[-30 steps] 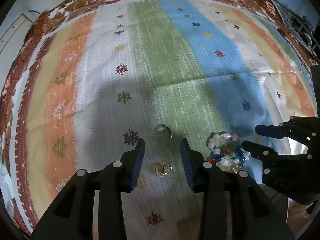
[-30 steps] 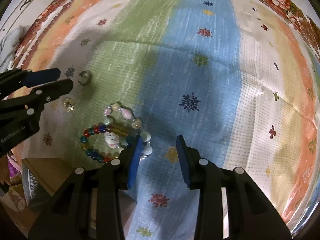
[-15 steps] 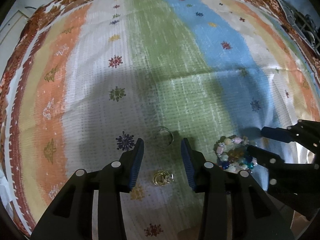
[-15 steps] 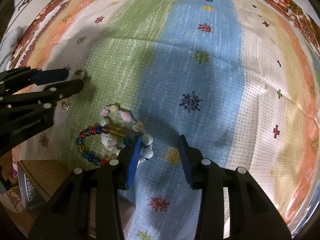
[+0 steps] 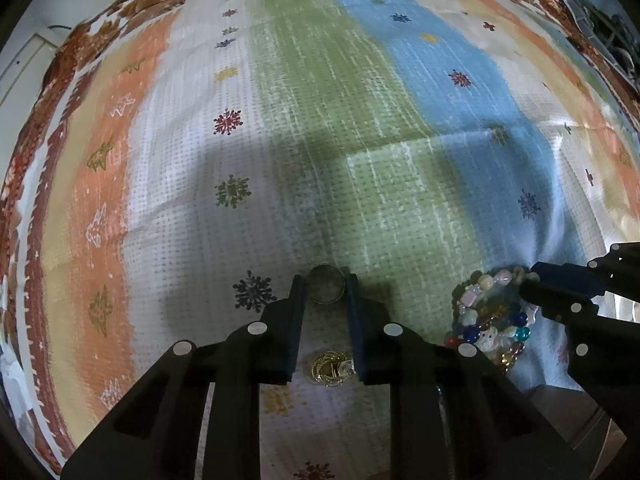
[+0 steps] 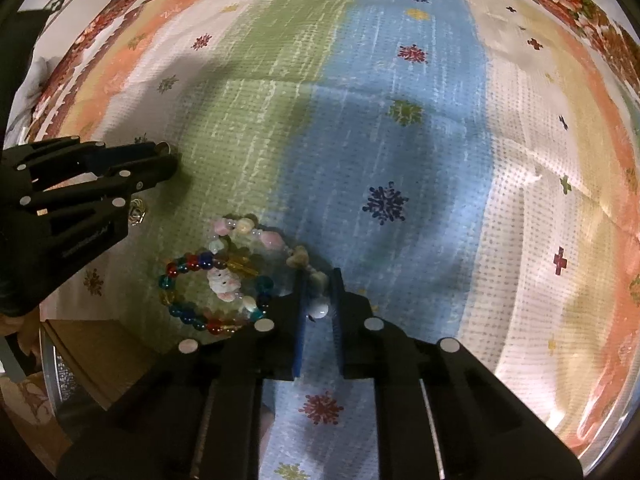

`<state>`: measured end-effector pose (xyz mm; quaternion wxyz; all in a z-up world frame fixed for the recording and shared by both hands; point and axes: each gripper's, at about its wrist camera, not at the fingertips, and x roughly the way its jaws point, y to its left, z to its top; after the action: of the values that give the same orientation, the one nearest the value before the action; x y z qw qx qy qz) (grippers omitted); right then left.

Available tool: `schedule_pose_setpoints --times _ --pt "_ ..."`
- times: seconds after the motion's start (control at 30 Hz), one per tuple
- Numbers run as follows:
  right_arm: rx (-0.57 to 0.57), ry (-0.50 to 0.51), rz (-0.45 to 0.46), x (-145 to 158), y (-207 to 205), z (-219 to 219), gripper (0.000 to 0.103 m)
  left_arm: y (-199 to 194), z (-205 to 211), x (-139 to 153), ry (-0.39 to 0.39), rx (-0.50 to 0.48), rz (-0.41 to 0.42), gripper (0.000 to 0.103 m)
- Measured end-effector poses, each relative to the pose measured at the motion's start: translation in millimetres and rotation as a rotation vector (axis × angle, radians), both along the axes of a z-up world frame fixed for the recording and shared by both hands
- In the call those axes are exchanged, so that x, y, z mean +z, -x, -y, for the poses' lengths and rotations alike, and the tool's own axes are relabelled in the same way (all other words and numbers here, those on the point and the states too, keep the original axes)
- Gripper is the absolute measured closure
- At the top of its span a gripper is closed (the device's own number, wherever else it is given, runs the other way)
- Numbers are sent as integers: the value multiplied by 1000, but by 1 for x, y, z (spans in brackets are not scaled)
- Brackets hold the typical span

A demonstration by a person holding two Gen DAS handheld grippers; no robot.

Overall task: Organize jewelry
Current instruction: 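Grasp the pink-white charm bracelet with the right tool while the left tool grasps the silver ring, then carry the charm bracelet with the right tool while the left tool carries the silver ring to the tin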

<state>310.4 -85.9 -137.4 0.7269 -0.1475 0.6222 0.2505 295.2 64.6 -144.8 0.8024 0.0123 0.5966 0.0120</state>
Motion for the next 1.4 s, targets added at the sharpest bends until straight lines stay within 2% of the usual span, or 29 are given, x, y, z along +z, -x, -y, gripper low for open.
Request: schedule_pose_setpoints --times 0.27,1.0,1.4 --pt "-29 -46 -5 11 -7 9 91 3 -9 12 31 27 26 83" --pt "27 -153 96 80 19 -12 91 14 2 52 88 10 112 83" --pt "28 -168 122 93 27 -11 91 30 1 64 95 23 130 83"
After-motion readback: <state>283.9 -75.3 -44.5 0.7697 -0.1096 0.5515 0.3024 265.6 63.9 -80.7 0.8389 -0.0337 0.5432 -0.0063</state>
